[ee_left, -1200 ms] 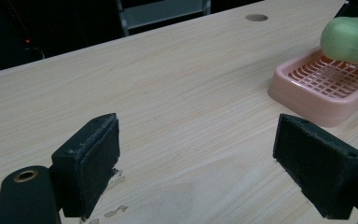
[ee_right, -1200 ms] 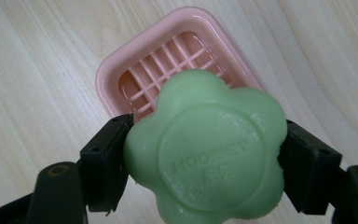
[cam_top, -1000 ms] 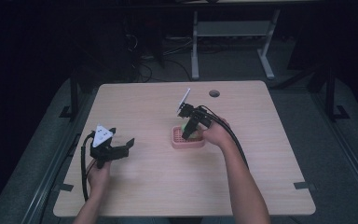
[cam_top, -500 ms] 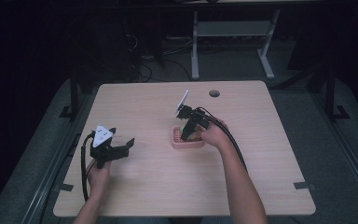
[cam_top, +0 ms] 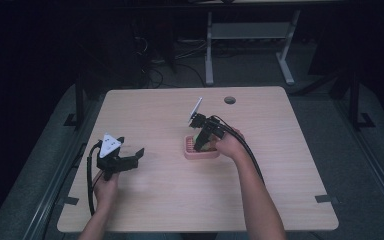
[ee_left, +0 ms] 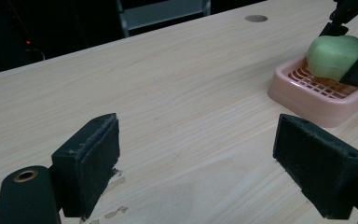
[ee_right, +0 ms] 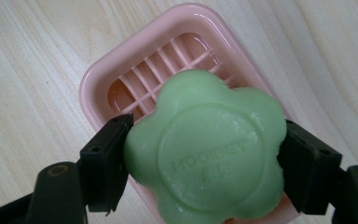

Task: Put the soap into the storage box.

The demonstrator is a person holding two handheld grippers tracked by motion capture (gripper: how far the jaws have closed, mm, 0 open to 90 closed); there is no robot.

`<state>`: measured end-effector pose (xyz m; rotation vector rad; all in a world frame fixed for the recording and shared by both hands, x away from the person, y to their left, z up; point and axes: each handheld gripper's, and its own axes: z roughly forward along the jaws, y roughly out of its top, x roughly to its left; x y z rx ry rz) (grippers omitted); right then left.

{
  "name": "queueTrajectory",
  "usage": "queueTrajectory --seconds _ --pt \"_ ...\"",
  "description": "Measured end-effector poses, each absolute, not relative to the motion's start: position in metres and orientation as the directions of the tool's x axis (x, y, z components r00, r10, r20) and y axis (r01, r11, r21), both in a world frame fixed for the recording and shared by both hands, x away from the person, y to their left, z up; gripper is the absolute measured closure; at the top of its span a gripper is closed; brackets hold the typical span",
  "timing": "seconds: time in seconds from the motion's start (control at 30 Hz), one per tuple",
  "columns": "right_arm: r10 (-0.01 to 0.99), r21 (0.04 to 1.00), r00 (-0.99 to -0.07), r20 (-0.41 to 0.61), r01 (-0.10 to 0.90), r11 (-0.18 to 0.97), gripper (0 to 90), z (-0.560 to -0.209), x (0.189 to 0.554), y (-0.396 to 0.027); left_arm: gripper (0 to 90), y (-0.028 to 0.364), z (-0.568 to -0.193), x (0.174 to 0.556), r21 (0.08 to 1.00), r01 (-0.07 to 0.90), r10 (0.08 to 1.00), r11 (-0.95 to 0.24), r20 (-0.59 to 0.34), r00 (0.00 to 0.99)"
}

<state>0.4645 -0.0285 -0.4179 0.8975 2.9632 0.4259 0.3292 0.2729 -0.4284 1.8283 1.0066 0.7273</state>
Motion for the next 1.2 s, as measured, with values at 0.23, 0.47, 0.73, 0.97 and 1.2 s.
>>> queueTrajectory --seconds 0.23,0.47,0.73,0.97,1.2 --pt "0.546 0.263 -0.836 0.058 0.54 0.8 25.8 -0.4177 0.4644 -0.0284 14.3 0.2728 -0.4285 0.3293 0.903 0.338 0.865 -0.266 0.069 0.496" --pt "0.546 0.261 -0.836 0.059 0.541 0.8 25.7 -0.4177 0.4643 -0.029 14.3 0.2729 -0.4284 0.3293 0.903 0.338 0.866 -0.265 0.068 0.496" --pt "0.545 0.258 -0.837 0.055 0.539 0.802 25.7 -0.4184 0.4648 -0.0291 14.3 0.2731 -0.4283 0.3293 0.904 0.336 0.867 -0.264 0.069 0.494" --pt "0.546 0.253 -0.836 0.054 0.54 0.802 25.7 -0.4193 0.4647 -0.0286 14.3 0.2729 -0.4282 0.3292 0.904 0.336 0.866 -0.265 0.07 0.495" --pt "0.545 0.253 -0.836 0.055 0.54 0.803 25.6 -0.4192 0.4648 -0.0289 14.3 0.2729 -0.4282 0.3293 0.904 0.335 0.866 -0.265 0.07 0.495"
